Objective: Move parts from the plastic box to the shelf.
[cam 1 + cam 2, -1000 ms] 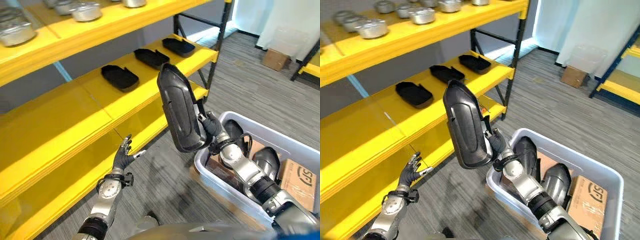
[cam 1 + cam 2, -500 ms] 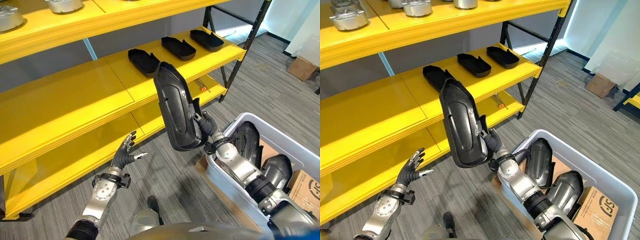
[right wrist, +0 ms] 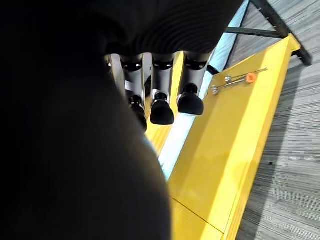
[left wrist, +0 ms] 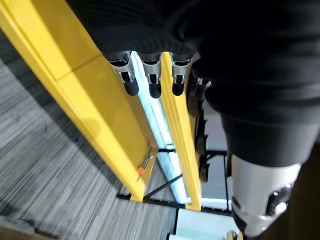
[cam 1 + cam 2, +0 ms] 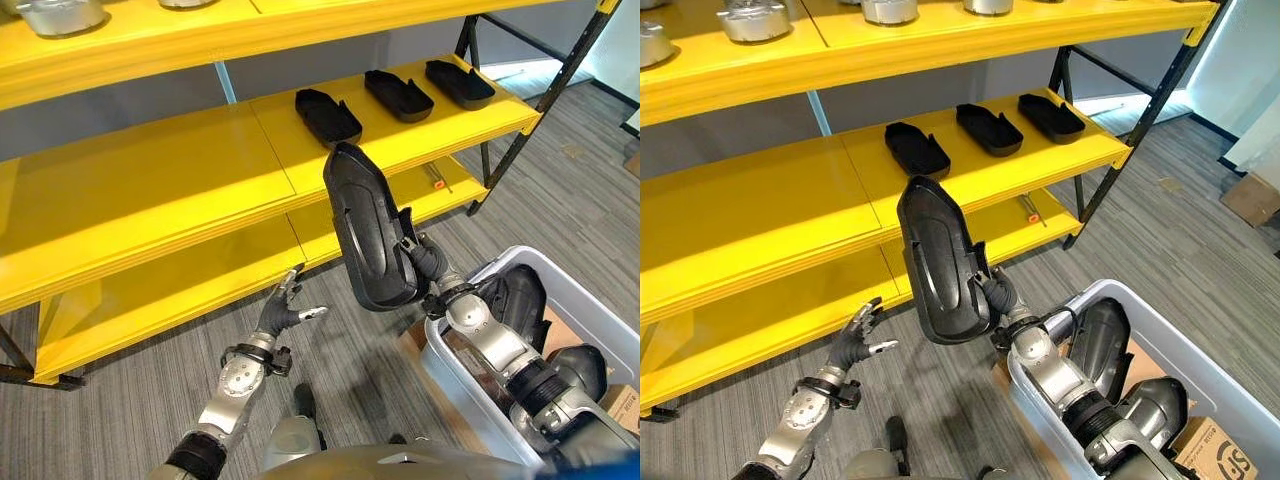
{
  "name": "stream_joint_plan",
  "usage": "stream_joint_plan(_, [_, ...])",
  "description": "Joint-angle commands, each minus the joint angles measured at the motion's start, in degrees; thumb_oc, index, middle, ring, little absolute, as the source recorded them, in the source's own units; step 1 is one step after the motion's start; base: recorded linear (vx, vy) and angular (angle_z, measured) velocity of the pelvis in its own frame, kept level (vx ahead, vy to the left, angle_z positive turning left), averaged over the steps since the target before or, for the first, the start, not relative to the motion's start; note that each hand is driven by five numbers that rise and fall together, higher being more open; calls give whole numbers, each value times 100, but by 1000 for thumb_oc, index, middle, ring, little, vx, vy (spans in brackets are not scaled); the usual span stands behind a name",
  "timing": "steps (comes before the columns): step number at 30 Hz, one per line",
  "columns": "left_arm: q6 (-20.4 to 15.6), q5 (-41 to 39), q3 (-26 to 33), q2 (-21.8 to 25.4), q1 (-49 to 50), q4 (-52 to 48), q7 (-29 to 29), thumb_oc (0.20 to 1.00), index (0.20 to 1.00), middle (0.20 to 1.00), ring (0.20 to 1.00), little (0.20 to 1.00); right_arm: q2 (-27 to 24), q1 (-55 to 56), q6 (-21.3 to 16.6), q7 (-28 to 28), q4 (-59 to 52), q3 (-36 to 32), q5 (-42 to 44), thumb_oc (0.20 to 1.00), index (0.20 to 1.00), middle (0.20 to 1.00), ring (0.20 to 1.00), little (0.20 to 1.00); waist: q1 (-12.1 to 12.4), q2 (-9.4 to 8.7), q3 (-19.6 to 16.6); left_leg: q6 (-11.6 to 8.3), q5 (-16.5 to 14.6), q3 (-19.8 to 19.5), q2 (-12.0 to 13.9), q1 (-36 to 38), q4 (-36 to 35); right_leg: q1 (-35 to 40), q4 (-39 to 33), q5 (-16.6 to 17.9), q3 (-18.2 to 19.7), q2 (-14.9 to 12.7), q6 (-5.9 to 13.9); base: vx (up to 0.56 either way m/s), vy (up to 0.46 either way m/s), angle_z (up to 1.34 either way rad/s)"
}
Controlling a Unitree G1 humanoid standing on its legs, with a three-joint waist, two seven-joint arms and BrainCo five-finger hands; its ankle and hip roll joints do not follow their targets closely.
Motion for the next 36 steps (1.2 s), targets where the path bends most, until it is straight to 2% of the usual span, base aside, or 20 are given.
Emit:
stream_joint_plan(1, [-105,-14,-12,108,-342,-71,-188,1000,1000,1000,1000,1000,275,-368,-625,-108,-214,-218,90,200,200,200,200,200,-179,-123,-110,-165,-905,257,-381,733,8,-941,-756,1356,765,81,340,216,-103,99])
stream_joint_plan(2, [-37,45,-63,139,-402,-88,-214,1000,1000,1000,1000,1000,283,-316,-679,-79,-230,-256,86,200,200,200,200,200,-223,-99,-124,-165,-1040,163,-397,839,8,-994,-734,1393,810,40,435,114,-94,105])
stream_joint_plan(3, [-33,48,-63,139,-405,-92,-210,1000,1000,1000,1000,1000,282,-315,-684,-75,-233,-259,85,200,200,200,200,200,-225,-119,-111,-138,-954,223,-399,794,8,-1044,-719,1456,770,29,389,210,-100,89])
stream_joint_plan(6, [13,2,-82,197,-376,-125,-194,1000,1000,1000,1000,1000,272,-196,-812,87,-311,-316,-1,200,200,200,200,200,-253,-63,-163,-168,-1117,269,-417,963,8,-1003,-680,1398,646,3,458,188,-110,75])
stream_joint_plan(14, [2,-24,-123,296,-273,-124,-203,1000,1000,1000,1000,1000,237,-361,-842,115,-310,-121,-32,200,200,200,200,200,-184,-44,-295,-89,-1224,417,-514,937,254,-738,-550,1085,477,56,226,177,-75,18])
stream_joint_plan(15, [-3,-20,-123,310,-256,-157,-203,1000,1000,1000,1000,1000,217,-375,-847,116,-314,-114,-2,200,200,200,200,200,-167,-27,-316,-113,-1426,357,-513,930,450,-632,-518,926,489,66,232,241,-109,9])
stream_joint_plan(16, [7,-37,-134,326,-298,-150,-173,1000,1000,1000,1000,1000,204,-414,-890,193,-264,-137,42,200,200,200,200,200,-156,-83,-283,-97,-1477,508,-472,737,863,-598,-475,912,370,20,101,309,-98,11])
stream_joint_plan(18, [44,-70,-174,333,-363,-154,-148,1000,1000,1000,1000,1000,157,-463,-893,268,-234,-163,67,200,200,200,200,200,-171,-119,-255,-221,-1653,612,-285,545,1560,-439,-491,791,341,-20,71,175,-77,8])
stream_joint_plan(19, [62,-119,-173,337,-399,-161,-143,1000,1000,1000,1000,1000,134,-501,-874,303,-245,-177,56,200,200,200,200,200,-183,-134,-224,-305,-1584,688,-148,399,1896,-392,-507,764,306,-25,18,85,-81,16])
stream_joint_plan(21, [139,-178,-224,294,-515,-162,-75,1000,1000,1000,1000,1000,127,-568,-785,261,-273,-140,33,200,200,200,200,200,-199,-150,-127,-544,-1072,843,333,-24,2657,-314,-488,692,259,-11,-129,98,-45,20])
stream_joint_plan(22, [146,-171,-234,231,-603,-69,-77,1000,1000,1000,1000,1000,146,-676,-687,222,-243,-96,57,200,200,200,200,200,-244,-143,-91,-554,-1096,978,648,-36,2767,-303,-386,559,180,-11,-210,95,24,5])
stream_joint_plan(23, [144,-169,-234,223,-612,-55,-76,1000,1000,1000,1000,1000,147,-693,-673,222,-241,-89,65,200,200,200,200,200,-251,-142,-86,-544,-1103,996,668,-26,2757,-304,-369,546,169,-17,-215,111,96,2])
stream_joint_plan(26, [48,-126,-260,172,-590,95,-141,1000,1000,1000,1000,1000,170,-813,-537,189,-191,-15,95,200,200,200,200,200,-277,-115,-166,-460,-1040,1122,768,314,1962,-331,-212,466,-40,-99,-228,136,223,11])
stream_joint_plan(27, [18,-88,-267,163,-529,126,-145,1000,1000,1000,1000,1000,158,-792,-526,194,-200,10,88,200,200,200,200,200,-250,-84,-212,-537,-834,1026,824,417,1589,-333,-145,441,-74,-105,-218,221,345,27])
stream_joint_plan(28, [-20,-38,-275,144,-452,135,-129,1000,1000,1000,1000,1000,137,-734,-487,158,-258,51,74,200,200,200,200,200,-218,-53,-231,-695,-421,835,955,439,1321,-350,-41,392,-17,-101,-219,203,316,25])
stream_joint_plan(29, [-29,-37,-279,145,-428,125,-121,1000,1000,1000,1000,1000,130,-709,-488,146,-272,61,62,200,200,200,200,200,-213,-43,-228,-737,-302,784,1033,433,1254,-362,17,367,1,-125,-213,178,305,25])
stream_joint_plan(31, [-93,-70,-297,156,-300,59,-102,1000,1000,1000,1000,1000,66,-609,-461,112,-363,84,52,200,200,200,200,200,-213,-15,-215,-917,195,662,1413,422,1045,-402,221,268,36,-279,-185,156,341,11])
stream_joint_plan(32, [-100,-72,-302,157,-280,45,-95,1000,1000,1000,1000,1000,51,-594,-447,111,-386,83,47,200,200,200,200,200,-220,-17,-214,-943,263,654,1470,423,1017,-413,258,251,36,-313,-180,171,475,5])
stream_joint_plan(33, [-181,-103,-319,181,-216,39,-98,1000,1000,1000,1000,1000,-13,-523,-428,118,-453,63,25,200,200,200,200,200,-243,-15,-194,-1018,458,631,1693,391,1000,-452,428,184,45,-500,-154,157,493,13])
stream_joint_plan(36, [-178,-82,-299,245,-175,39,-72,1000,1000,1000,1000,1000,-122,-453,-526,174,-419,-3,33,200,200,200,200,200,-251,70,-183,-922,98,546,1622,430,935,-624,991,-9,49,-777,-79,166,480,15])
